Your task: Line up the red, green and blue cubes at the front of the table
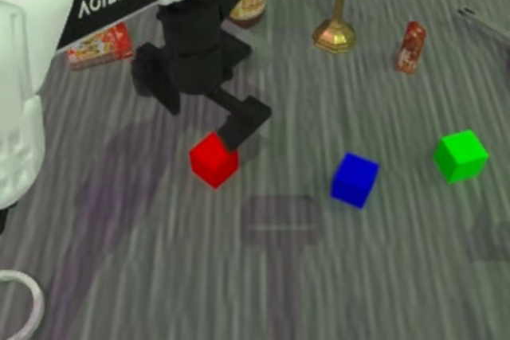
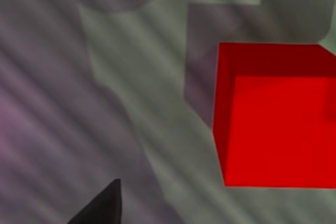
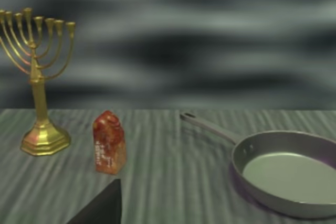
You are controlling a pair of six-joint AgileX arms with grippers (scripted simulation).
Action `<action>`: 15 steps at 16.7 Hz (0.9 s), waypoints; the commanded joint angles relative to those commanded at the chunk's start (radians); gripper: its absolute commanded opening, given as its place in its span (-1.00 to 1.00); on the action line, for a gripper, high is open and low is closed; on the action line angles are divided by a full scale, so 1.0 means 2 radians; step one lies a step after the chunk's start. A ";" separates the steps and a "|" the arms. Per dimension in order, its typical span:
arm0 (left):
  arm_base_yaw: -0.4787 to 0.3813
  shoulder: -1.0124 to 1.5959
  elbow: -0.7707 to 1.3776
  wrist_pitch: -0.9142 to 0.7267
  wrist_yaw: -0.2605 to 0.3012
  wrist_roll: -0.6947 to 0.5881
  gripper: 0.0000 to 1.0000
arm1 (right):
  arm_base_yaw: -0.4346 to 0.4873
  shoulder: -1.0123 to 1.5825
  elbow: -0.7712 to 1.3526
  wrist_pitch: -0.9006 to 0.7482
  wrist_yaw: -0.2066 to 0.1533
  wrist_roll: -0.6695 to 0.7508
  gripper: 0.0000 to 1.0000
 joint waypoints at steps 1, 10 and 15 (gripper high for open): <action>0.000 0.003 -0.010 0.012 0.000 0.000 1.00 | 0.000 0.000 0.000 0.000 0.000 0.000 1.00; -0.001 0.042 -0.098 0.142 0.000 0.001 1.00 | 0.000 0.000 0.000 0.000 0.000 0.000 1.00; -0.001 0.042 -0.098 0.142 0.000 0.001 0.55 | 0.000 0.000 0.000 0.000 0.000 0.000 1.00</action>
